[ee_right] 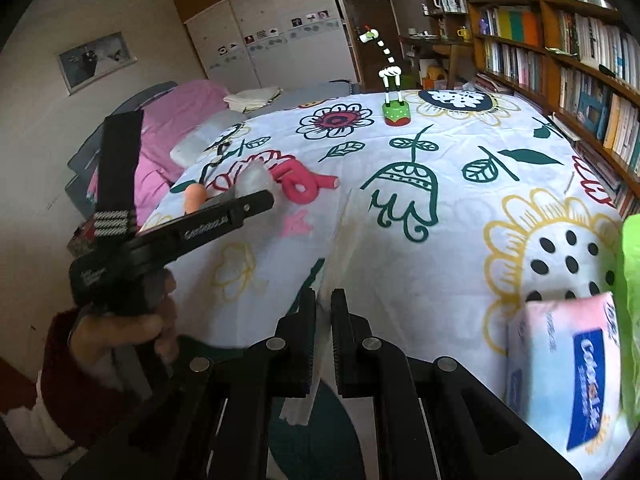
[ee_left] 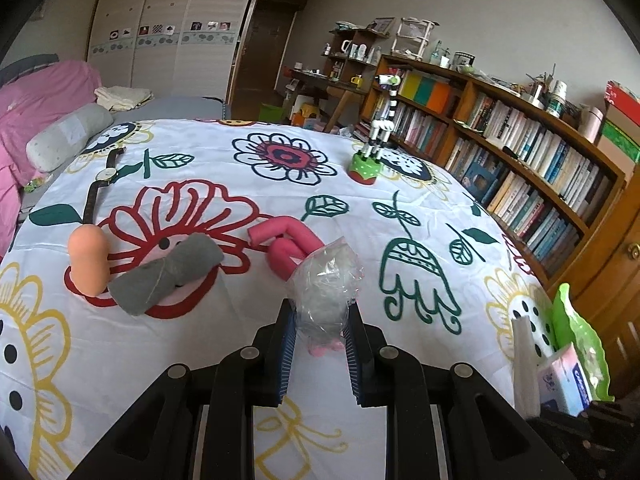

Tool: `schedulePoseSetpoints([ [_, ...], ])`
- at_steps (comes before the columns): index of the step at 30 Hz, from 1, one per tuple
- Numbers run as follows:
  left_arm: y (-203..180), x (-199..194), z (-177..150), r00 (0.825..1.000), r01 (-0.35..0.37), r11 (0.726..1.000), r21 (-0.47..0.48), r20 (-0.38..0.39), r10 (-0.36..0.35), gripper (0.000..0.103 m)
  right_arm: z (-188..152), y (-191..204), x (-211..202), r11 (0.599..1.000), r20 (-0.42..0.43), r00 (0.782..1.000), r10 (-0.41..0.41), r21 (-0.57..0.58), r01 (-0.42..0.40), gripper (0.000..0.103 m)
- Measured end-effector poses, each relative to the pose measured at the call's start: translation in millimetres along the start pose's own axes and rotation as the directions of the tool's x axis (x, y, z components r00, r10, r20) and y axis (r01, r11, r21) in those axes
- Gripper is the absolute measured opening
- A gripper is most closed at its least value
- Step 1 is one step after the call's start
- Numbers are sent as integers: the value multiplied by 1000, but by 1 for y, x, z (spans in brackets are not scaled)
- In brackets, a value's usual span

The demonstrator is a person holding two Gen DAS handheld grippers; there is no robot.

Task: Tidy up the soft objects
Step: 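Carry white stick with right tool while left tool carries cotton bag to bowl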

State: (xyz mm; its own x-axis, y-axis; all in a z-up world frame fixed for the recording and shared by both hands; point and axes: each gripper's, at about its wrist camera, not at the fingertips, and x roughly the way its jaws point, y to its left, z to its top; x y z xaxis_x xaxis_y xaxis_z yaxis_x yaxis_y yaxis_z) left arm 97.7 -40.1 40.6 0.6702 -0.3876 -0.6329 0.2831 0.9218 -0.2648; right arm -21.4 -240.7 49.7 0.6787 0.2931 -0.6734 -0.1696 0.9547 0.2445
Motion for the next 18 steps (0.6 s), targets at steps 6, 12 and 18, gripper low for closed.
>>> schedulePoseSetpoints([
  [6, -13, -10, -10, 1000, 17, 1000, 17, -1, -17, 24, -19, -7, -25, 1000, 2, 1000, 10, -9, -10, 8],
  [12, -29, -24, -24, 999, 49, 999, 25, -9, -48, 24, -34, -22, -45, 1000, 13, 1000, 10, 29, -10, 8],
  [18, -48, -37, -34, 997, 83, 996, 40, -11, -83, 24, -44, -38, -66, 999, 40, 999, 5, 51, -7, 8],
])
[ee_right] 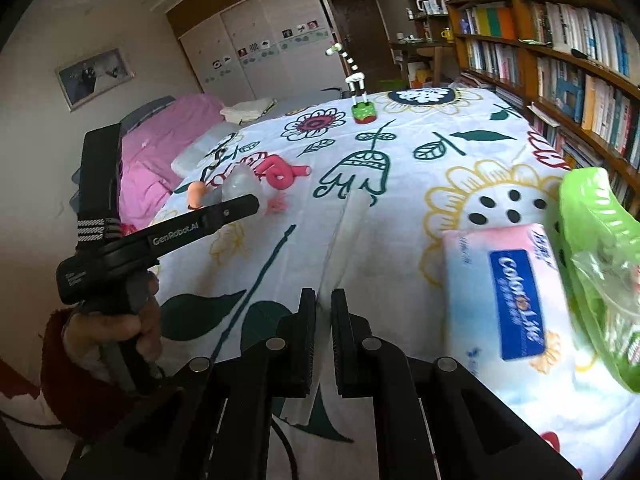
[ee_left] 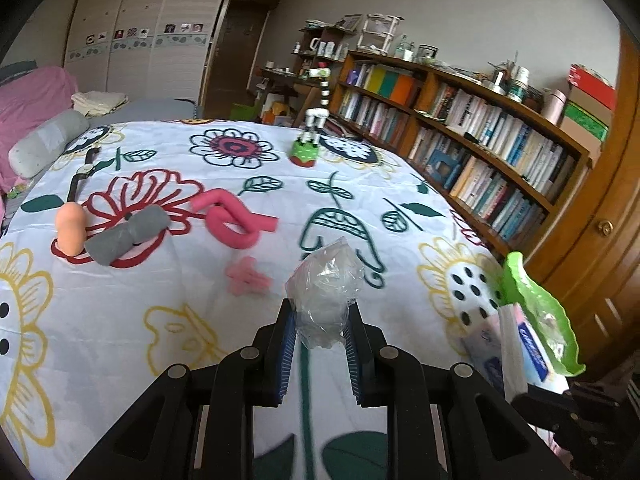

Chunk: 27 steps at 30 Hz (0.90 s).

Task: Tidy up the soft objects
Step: 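Carry white stick with right tool while left tool carries cotton bag to bowl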

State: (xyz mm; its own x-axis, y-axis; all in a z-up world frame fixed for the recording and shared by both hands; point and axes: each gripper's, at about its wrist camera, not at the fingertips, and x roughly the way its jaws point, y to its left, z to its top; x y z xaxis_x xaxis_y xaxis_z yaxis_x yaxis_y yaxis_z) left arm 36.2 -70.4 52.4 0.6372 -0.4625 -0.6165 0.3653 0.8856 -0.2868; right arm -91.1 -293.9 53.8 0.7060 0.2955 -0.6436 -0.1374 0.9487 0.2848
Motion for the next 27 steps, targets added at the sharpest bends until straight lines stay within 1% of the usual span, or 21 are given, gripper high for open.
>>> schedulePoseSetpoints([
  [9, -37, -7, -8, 1000, 29, 998, 56, -8, -29, 24, -13, -29, -35, 999, 62, 998, -21, 48, 18, 8],
  [15, -65, -9, -9, 999, 52, 993, 105, -14, -51, 24, -17, -60, -63, 993, 120, 990, -73, 102, 61, 8],
  [21, -90, -6, -10, 997, 81, 986, 144, -27, -78, 24, -20, -96, -89, 978, 166, 975, -147, 172, 118, 8],
  [27, -115, 1, -9, 994, 105, 978, 180, -45, -99, 24, -25, -130, -109, 955, 195, 955, -225, 238, 176, 8],
])
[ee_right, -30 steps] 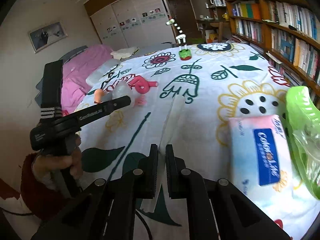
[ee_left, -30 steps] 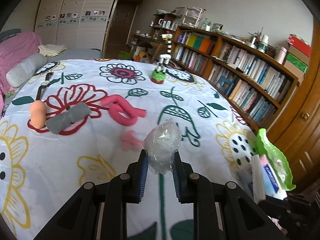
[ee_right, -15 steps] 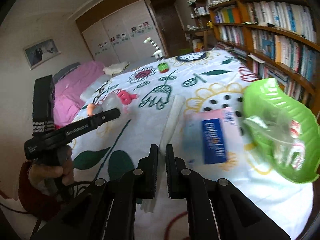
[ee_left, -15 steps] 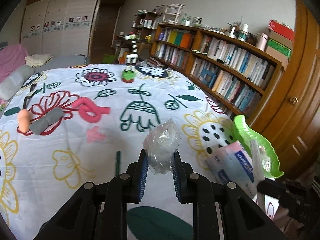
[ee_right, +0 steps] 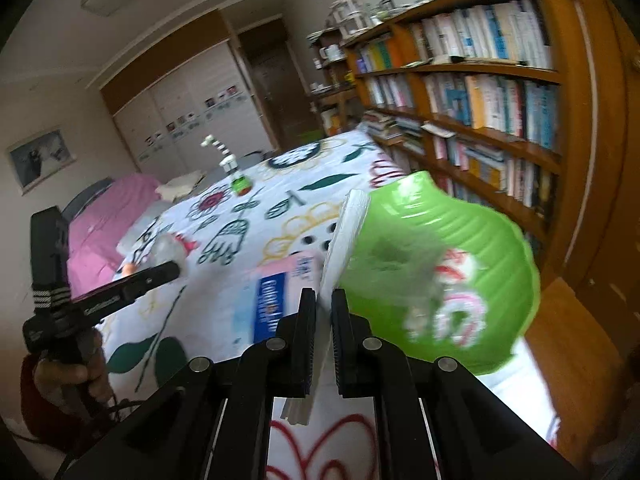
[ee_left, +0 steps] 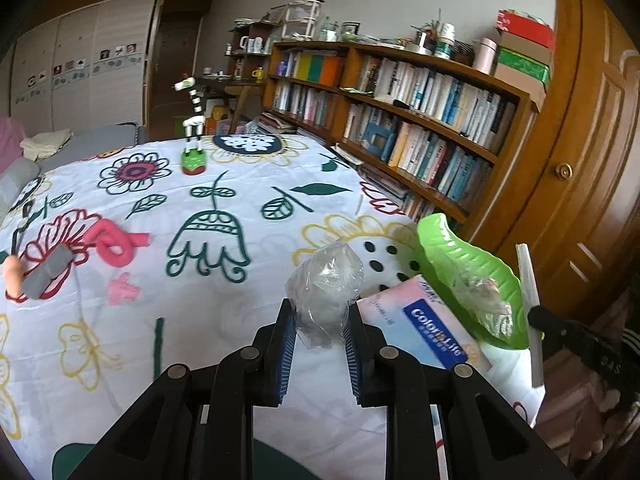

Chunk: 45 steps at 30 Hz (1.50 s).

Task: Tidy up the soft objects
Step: 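Carry white stick with right tool while left tool carries cotton bag to bowl, then release white stick into green bowl with right tool while left tool drops cotton bag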

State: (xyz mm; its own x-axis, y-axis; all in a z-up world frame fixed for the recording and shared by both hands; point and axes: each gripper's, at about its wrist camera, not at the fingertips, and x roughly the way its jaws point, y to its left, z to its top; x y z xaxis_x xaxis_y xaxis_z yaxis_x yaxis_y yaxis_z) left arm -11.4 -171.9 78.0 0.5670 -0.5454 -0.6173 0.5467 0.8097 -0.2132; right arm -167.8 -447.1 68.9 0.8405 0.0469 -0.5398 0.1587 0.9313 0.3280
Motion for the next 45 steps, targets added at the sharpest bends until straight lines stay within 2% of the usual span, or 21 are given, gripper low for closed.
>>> schedulePoseSetpoints([
  [7, -23, 9, 6, 1000, 16, 999, 43, -14, -15, 24, 7, -37, 2, 998, 14, 999, -53, 43, 52, 9],
  [16, -47, 19, 11, 999, 26, 996, 85, -27, -24, 24, 19, -56, 36, 999, -26, 999, -44, 23, 44, 9],
  [23, -59, 24, 15, 999, 31, 994, 108, -34, -28, 24, 27, -56, 69, 1000, -100, 995, -16, -25, 13, 9],
  [26, -63, 26, 16, 999, 33, 993, 115, -36, -29, 24, 23, -57, 84, 999, -162, 986, -37, -40, 31, 9],
  [31, -68, 29, 20, 999, 35, 991, 127, -39, -31, 24, 20, -63, 88, 999, -172, 984, -37, -27, 33, 10],
  [35, -76, 33, 24, 998, 46, 988, 146, -44, -40, 24, 21, -65, 82, 999, -155, 987, -37, -23, 33, 15],
  [37, -81, 35, 26, 998, 55, 986, 158, -45, -48, 24, 22, -65, 77, 999, -137, 990, -34, -25, 31, 25],
  [39, -87, 37, 29, 997, 63, 983, 171, -46, -56, 24, 23, -66, 69, 1000, -100, 995, -20, -22, 18, 43],
  [45, -106, 47, 33, 991, 118, 974, 195, -78, -104, 24, 25, -69, 42, 999, -9, 1000, -24, -23, 23, 45],
])
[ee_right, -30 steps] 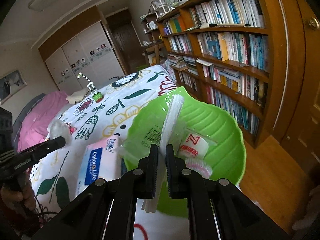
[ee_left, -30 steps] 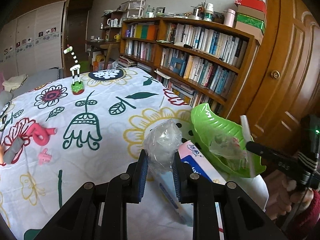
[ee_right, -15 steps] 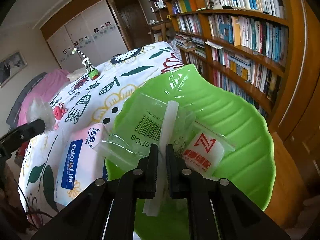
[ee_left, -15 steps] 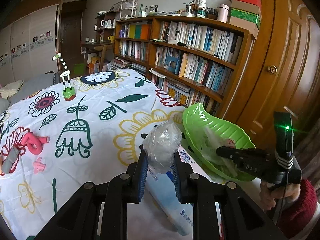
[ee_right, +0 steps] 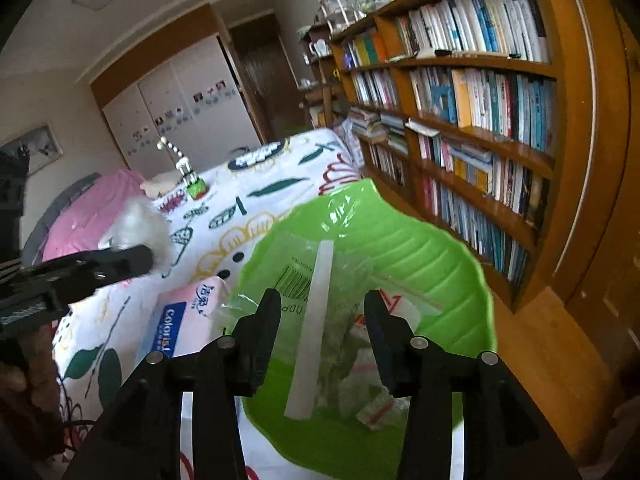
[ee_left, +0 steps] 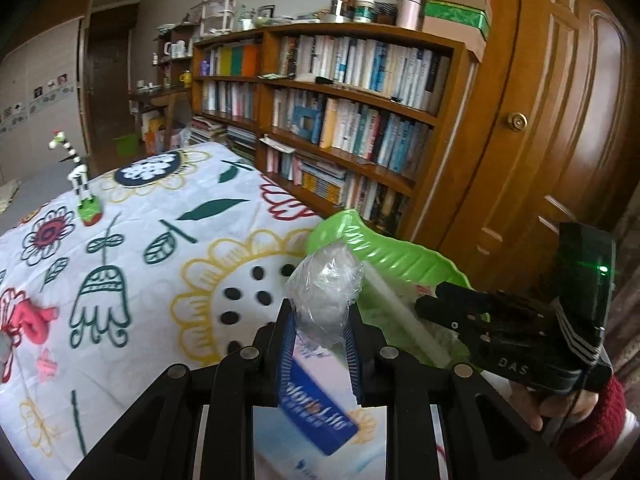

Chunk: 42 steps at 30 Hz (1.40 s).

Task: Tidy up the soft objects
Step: 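Release white stick into green bowl with right tool while left tool drops cotton bag, then withdraw both tools from the green bowl back over the bed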

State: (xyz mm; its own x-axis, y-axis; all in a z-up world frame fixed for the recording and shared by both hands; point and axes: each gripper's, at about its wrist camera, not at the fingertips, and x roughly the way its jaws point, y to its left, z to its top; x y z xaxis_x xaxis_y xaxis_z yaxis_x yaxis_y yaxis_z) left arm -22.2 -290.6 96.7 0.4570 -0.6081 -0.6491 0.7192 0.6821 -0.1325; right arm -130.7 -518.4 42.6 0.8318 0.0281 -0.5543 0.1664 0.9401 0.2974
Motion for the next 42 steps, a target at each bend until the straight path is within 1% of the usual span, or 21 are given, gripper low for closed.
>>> schedulePoseSetpoints([
  [10, -34, 30, 13, 997, 60, 998, 24, -51, -59, 25, -3, -17, -21, 999, 57, 998, -40, 36, 38, 45],
  [12, -39, 37, 15, 996, 67, 997, 24, -64, -65, 31, -3, -21, -24, 998, 64, 997, -38, 47, 35, 45],
  [13, -42, 40, 16, 996, 64, 998, 24, -70, -62, 42, -3, -22, -24, 998, 66, 997, -38, 49, 34, 45],
  [14, -44, 44, 17, 995, 65, 998, 21, -75, -63, 60, -3, -22, -25, 998, 69, 997, -37, 51, 34, 45],
  [16, -47, 48, 20, 994, 77, 997, 13, -80, -76, 76, -3, -22, -27, 998, 74, 996, -39, 48, 35, 45],
  [19, -50, 51, 21, 996, 58, 998, 7, -71, -57, 77, -4, -20, -27, 998, 75, 996, -44, 37, 41, 45],
  [24, -40, 47, 18, 995, 54, 998, -23, -77, -56, 77, -8, -14, -22, 999, 62, 998, -31, 23, 29, 45],
  [31, -28, 33, 21, 999, 25, 999, -39, -44, -27, 77, -9, -13, -19, 999, 57, 998, -40, 28, 38, 45],
  [33, -24, 29, 20, 999, 22, 999, -47, -37, -24, 79, -10, -13, -20, 999, 57, 998, -41, 31, 39, 45],
  [35, -21, 27, 20, 999, 16, 998, -55, -34, -18, 83, -9, -13, -19, 999, 56, 998, -41, 30, 39, 45],
  [42, -9, 21, 15, 1000, -17, 997, -80, -21, 15, 91, -9, -10, -19, 999, 54, 998, -37, 31, 35, 45],
])
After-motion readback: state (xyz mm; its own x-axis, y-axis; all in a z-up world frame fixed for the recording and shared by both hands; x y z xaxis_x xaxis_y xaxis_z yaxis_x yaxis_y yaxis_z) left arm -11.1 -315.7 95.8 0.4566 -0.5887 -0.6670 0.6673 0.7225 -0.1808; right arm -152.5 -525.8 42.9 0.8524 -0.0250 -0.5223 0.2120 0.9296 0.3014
